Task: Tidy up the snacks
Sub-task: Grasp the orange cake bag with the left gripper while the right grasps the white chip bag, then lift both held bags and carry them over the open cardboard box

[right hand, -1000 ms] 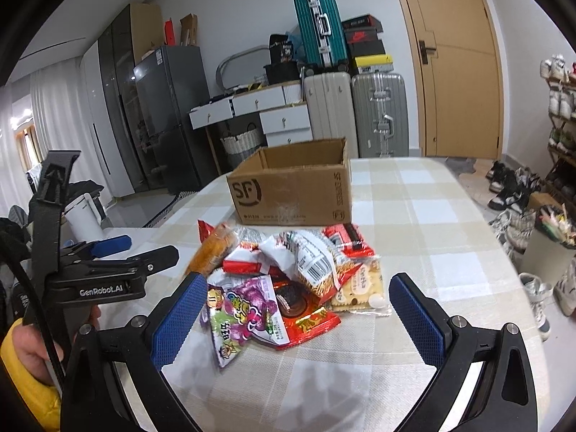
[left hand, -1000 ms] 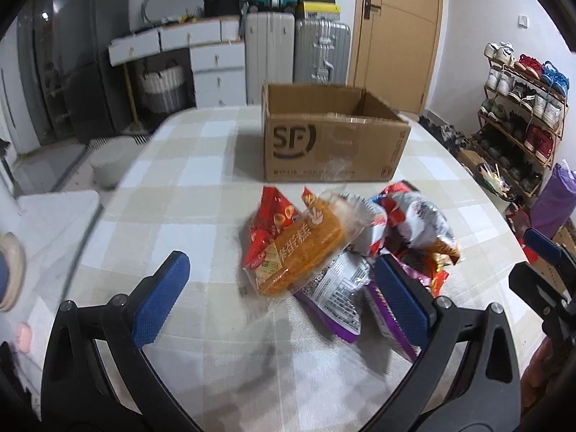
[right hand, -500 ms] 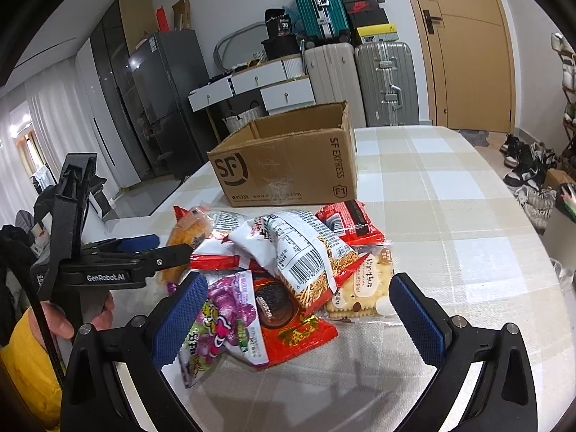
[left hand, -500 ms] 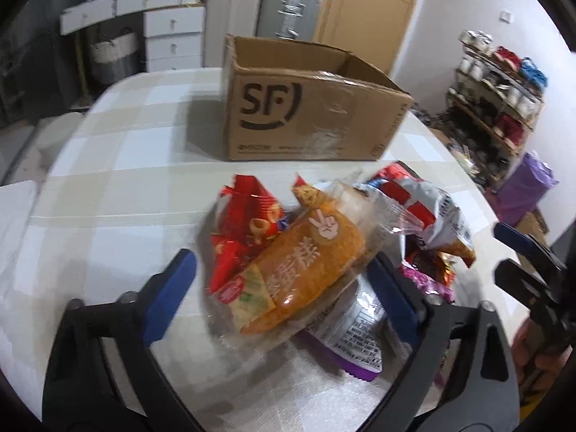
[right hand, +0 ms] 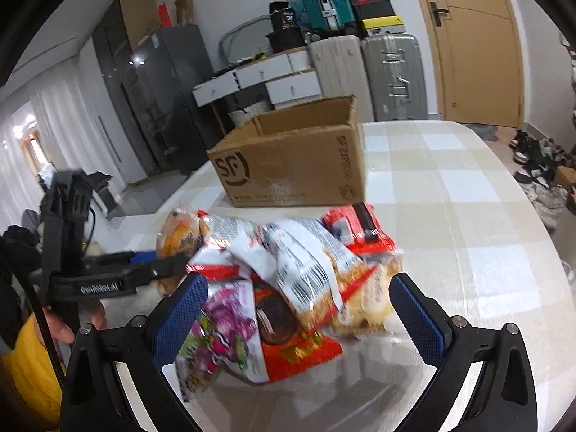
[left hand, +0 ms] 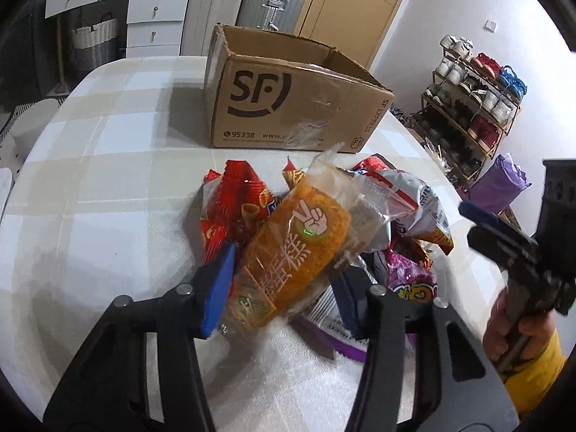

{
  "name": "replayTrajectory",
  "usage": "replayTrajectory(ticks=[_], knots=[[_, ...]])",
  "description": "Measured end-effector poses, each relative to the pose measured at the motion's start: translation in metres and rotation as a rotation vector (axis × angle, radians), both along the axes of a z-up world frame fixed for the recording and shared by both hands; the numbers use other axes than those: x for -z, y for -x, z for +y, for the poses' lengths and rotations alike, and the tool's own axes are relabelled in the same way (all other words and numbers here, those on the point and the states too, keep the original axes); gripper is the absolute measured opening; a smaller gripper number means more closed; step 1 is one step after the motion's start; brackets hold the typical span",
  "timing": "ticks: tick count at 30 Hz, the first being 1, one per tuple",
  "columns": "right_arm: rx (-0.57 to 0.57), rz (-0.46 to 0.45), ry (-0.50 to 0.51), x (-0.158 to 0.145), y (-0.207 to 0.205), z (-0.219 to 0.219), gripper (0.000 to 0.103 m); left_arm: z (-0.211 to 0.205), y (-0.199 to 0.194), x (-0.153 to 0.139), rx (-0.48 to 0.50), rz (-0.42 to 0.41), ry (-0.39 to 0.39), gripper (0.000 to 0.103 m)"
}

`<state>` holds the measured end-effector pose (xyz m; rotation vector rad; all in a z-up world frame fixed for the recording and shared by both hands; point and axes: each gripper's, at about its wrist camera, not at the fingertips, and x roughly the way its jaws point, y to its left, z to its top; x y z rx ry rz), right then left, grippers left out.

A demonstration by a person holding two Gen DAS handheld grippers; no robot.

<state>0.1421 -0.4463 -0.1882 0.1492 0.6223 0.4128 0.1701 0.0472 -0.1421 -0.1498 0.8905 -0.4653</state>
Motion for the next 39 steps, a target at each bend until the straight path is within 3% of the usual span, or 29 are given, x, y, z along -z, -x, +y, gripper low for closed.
replayTrajectory(ticks=[4,10,16,22,39], knots=[[-0.055,0.018,-0.002,-0.005,-0.019,0.001,0.103,0.008,0.012,-0.002,-0.003,-0.001,0.013,0.045],[-0.133,0.034,0.103,0.002,-0.045,0.022,0.1,0.016,0.024,-0.003,0.0,-0.001,0.035,0.045],[-0.171,0.11,0.187,0.024,-0.062,0.034,0.07,0.025,0.032,-0.008,-0.003,-0.014,0.051,0.044],[-0.154,0.106,0.152,0.021,-0.053,0.029,0.059,0.032,0.041,-0.009,-0.012,-0.014,0.059,0.044],[-0.151,0.013,0.017,-0.034,0.006,0.017,0.056,0.042,0.075,-0.041,-0.079,-0.088,0.048,0.044]])
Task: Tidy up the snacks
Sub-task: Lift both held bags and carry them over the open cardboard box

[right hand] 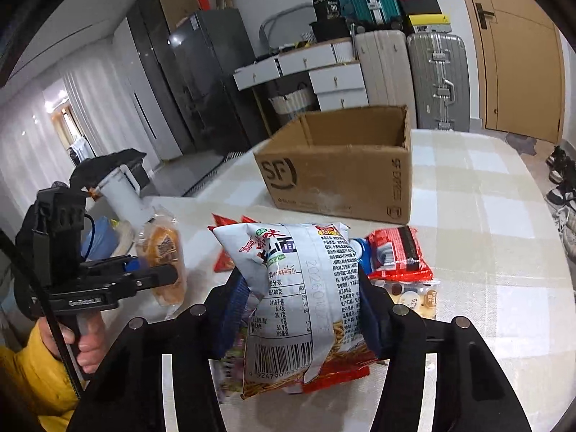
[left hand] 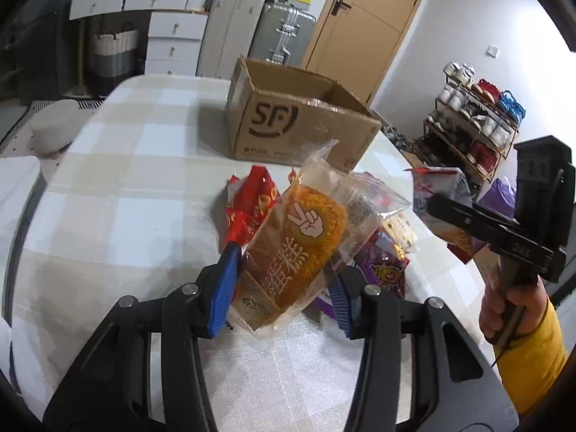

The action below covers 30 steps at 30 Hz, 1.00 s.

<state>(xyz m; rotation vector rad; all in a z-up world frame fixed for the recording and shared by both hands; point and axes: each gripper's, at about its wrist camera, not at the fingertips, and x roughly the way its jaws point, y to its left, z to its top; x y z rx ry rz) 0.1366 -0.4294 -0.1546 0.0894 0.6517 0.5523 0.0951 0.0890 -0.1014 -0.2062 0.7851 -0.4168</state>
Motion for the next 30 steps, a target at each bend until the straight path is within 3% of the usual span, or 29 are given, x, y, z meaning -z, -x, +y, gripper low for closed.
replayTrajectory(ticks=[9,12,21,30], knots=[[-0.036,-0.062,-0.068,-0.05,0.024,0.005,0.056,0.005,0.011,-0.042,-0.036,-0.044,0.007,0.044],[-0.048,-0.07,-0.095,-0.064,0.025,0.005,0.056,-0.001,0.008,-0.058,-0.037,-0.041,-0.022,0.044],[-0.074,-0.081,-0.212,-0.101,0.013,-0.001,0.056,-0.014,0.002,-0.104,-0.005,-0.077,-0.02,0.044],[-0.072,-0.112,-0.226,-0.128,-0.019,0.0,0.056,-0.031,-0.029,-0.156,0.009,-0.095,-0.031,0.037]])
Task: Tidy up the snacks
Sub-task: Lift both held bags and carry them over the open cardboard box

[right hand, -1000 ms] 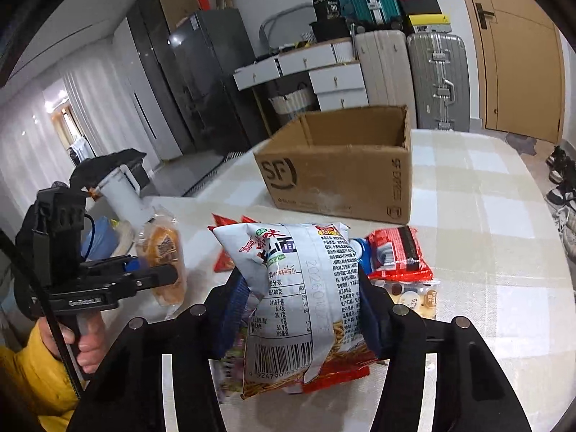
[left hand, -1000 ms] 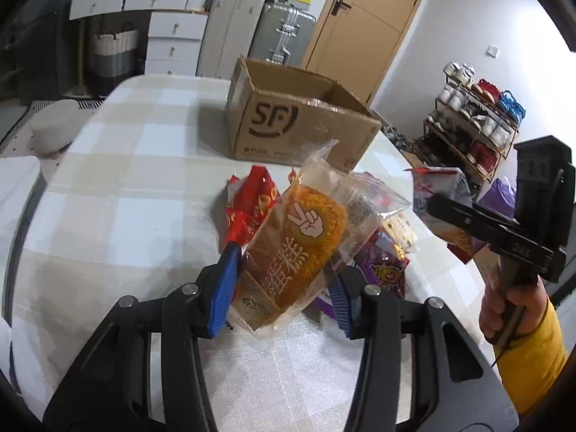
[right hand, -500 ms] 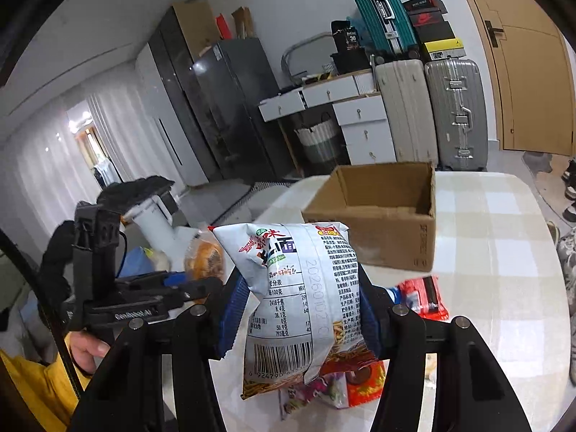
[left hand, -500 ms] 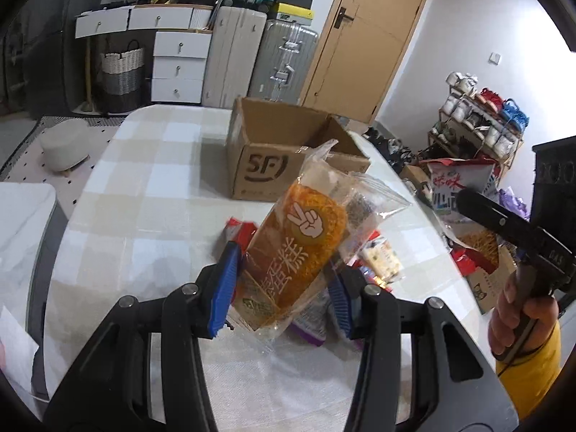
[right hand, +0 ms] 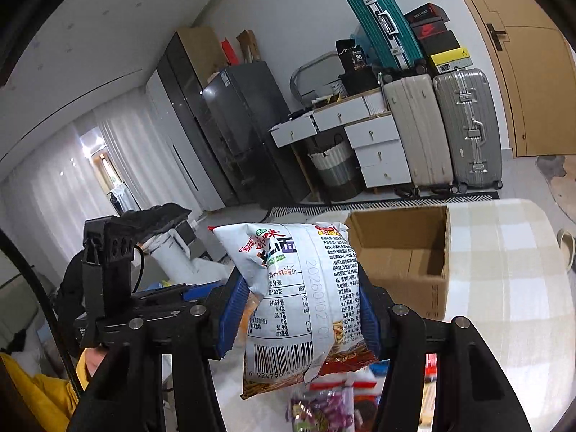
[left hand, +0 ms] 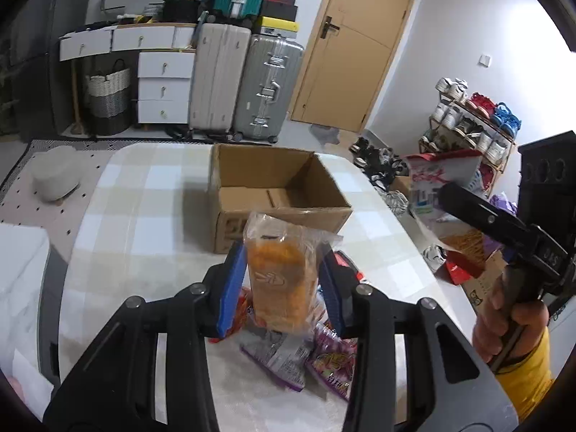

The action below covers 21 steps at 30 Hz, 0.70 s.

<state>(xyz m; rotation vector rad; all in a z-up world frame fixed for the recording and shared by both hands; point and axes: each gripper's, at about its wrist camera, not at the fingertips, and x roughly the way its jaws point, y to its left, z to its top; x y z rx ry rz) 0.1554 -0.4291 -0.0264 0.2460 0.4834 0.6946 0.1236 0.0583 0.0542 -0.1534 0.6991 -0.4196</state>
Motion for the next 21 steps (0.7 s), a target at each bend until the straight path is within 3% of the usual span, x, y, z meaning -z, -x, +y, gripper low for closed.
replayTrajectory(ticks=[4,8,21], knots=[[-0.008,-0.006,0.004,-0.008,-0.019,0.004,0.056,-0.017,-0.014,-0.014,0.03,-0.016,-0.018,0.036],[-0.018,0.023,-0.006,0.003,-0.038,0.008,0.056,-0.026,-0.033,-0.004,0.057,0.055,0.012,0.03],[-0.019,0.071,-0.009,0.024,-0.066,0.009,0.056,-0.028,-0.054,0.015,0.058,0.08,0.015,0.023]])
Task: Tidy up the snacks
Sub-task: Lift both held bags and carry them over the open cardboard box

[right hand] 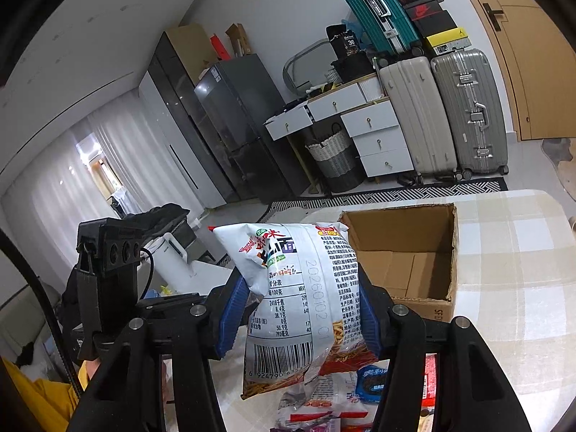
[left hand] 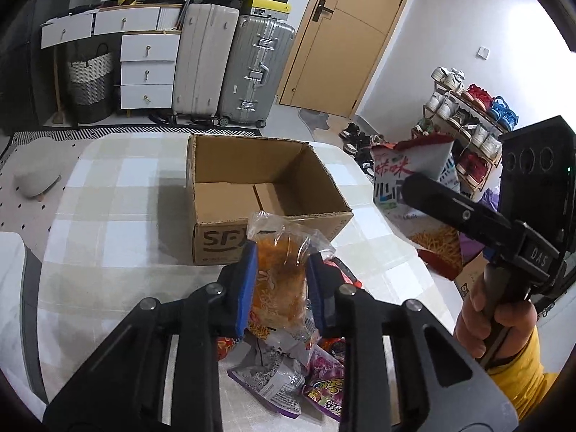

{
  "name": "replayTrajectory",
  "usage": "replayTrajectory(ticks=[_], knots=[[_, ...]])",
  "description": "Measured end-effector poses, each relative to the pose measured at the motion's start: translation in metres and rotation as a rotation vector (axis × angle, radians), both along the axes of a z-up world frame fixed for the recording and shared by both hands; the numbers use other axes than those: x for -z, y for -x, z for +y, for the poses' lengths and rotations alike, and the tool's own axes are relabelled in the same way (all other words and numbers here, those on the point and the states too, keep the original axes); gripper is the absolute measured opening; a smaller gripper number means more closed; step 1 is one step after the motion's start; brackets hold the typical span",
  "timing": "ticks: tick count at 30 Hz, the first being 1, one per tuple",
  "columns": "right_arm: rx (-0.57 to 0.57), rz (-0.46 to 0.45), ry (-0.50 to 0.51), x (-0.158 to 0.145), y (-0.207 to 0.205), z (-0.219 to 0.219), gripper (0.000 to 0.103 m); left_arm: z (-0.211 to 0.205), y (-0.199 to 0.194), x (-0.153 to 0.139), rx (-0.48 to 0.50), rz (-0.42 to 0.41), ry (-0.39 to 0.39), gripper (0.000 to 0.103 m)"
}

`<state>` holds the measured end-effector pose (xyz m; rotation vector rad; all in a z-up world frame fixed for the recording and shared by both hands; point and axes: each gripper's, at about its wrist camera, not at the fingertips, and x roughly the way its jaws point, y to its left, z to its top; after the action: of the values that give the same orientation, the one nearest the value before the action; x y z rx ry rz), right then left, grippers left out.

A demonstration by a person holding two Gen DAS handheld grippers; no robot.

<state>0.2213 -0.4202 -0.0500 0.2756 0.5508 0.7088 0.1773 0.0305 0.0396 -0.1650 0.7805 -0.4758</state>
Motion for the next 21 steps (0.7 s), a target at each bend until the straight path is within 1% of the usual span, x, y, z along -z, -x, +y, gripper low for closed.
replayTrajectory(ticks=[3,9,15,19,21], knots=[[0.0,0.002,0.002,0.002,0.001,0.001,0.056,0.0,0.001,-0.002,0.003,-0.01,0.001,0.022],[0.004,-0.011,0.015,-0.004,0.0,0.002,0.056,0.0,0.009,-0.024,0.012,-0.049,0.009,0.022],[0.024,-0.048,0.027,-0.023,-0.002,-0.002,0.056,0.0,0.013,-0.06,-0.012,-0.12,-0.018,0.022],[0.044,-0.076,0.048,-0.037,-0.011,-0.001,0.056,0.002,0.001,-0.084,-0.015,-0.12,-0.007,0.022],[0.054,-0.082,0.063,-0.041,-0.019,-0.001,0.056,-0.001,-0.003,-0.096,-0.022,-0.139,-0.031,0.022]])
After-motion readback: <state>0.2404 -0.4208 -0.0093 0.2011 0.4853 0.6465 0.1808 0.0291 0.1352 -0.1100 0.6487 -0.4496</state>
